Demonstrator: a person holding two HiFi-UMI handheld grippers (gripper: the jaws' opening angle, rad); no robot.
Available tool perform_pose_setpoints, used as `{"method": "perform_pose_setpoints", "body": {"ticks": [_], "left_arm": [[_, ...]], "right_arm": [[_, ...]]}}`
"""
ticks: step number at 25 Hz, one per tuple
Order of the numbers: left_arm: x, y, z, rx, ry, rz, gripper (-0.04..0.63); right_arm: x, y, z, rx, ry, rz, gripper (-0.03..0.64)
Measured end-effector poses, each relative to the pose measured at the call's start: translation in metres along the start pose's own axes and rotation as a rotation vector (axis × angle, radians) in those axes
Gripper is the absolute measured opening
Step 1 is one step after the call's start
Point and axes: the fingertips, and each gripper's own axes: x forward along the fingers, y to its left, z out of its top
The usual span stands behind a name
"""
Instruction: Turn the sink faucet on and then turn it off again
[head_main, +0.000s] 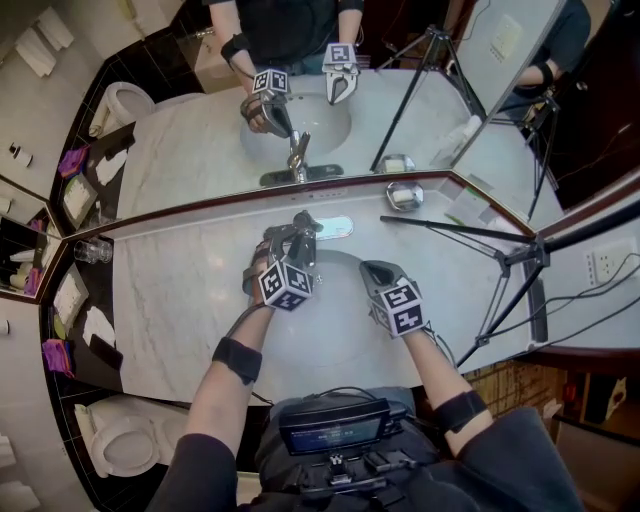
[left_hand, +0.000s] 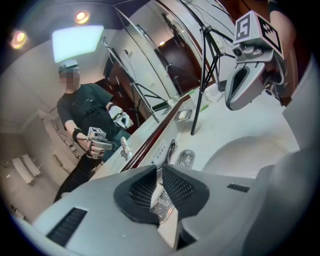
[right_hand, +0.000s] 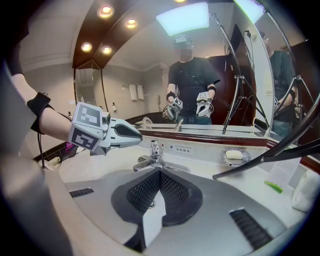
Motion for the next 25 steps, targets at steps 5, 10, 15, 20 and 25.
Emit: {"method": "perform_pose_setpoints", "body": {"ticks": [5, 10, 15, 20, 25], "left_arm": [[-0.027, 0.006, -0.009, -0.126, -0.002, 0.024, 0.003], [-0.057, 0.013, -0.011, -0.345, -0.035, 0.026, 0.003], [-0.087, 0.022, -0.013, -0.533, -0.072, 0.017, 0.003], [-0.113, 0.02, -0.029, -0.661, -0.078, 0.013, 0.002], [-0.124, 0.02, -0.054, -0.759, -0.086, 0.058, 0.002]], "right_arm": [[0.0, 0.003, 0.008, -0.015, -0.022, 0.0, 0.018], [-0.002, 0.005, 0.011, -0.024, -0.019, 0.0, 0.018], [0.0, 0.009, 0.014, -0.032, -0.025, 0.009, 0.018], [0.002, 0.013, 0.017, -0.047, -0.029, 0.014, 0.018], [0.003, 0.016, 0.019, -0.049, -0.026, 0.019, 0.018]]}}
